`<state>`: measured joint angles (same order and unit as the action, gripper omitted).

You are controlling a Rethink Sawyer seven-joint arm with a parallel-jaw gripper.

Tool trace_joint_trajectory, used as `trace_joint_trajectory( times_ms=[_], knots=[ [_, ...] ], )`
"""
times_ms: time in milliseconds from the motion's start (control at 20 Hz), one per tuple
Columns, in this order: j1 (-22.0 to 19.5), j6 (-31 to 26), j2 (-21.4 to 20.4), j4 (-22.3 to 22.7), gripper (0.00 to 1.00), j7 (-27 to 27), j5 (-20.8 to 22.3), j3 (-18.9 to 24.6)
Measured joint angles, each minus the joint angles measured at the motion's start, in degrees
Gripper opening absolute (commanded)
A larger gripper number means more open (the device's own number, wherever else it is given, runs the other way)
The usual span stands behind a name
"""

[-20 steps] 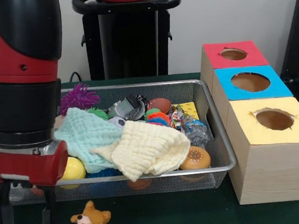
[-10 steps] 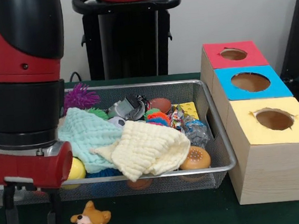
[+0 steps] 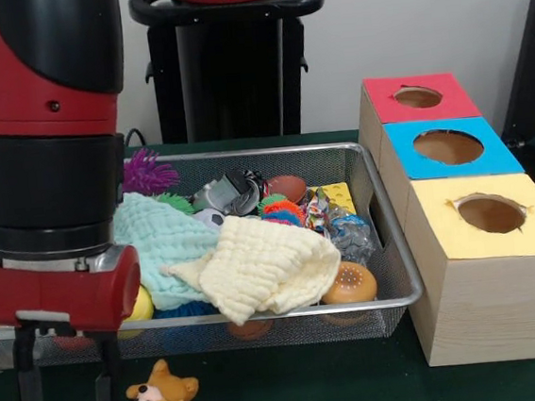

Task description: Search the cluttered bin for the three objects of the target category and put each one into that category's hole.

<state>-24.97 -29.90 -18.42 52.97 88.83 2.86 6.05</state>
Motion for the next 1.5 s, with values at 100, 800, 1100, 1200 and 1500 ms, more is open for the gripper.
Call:
trace_joint_trajectory(
  times_ms=[100,800,1100,1200,1500],
  knots=[
    [0.2,0.0,0.0,0.0,1.0,0.0,-0.1,0.0],
    [2.6,0.0,-0.1,0.0,1.0,0.0,-1.8,0.0],
    [3.3,0.0,-0.1,0.0,1.0,0.0,-3.0,0.0],
    [3.3,0.0,-0.1,0.0,1.0,0.0,-3.1,0.0],
    [3.3,-0.6,-0.1,0.0,1.0,0.0,-3.2,-0.2]
  ],
)
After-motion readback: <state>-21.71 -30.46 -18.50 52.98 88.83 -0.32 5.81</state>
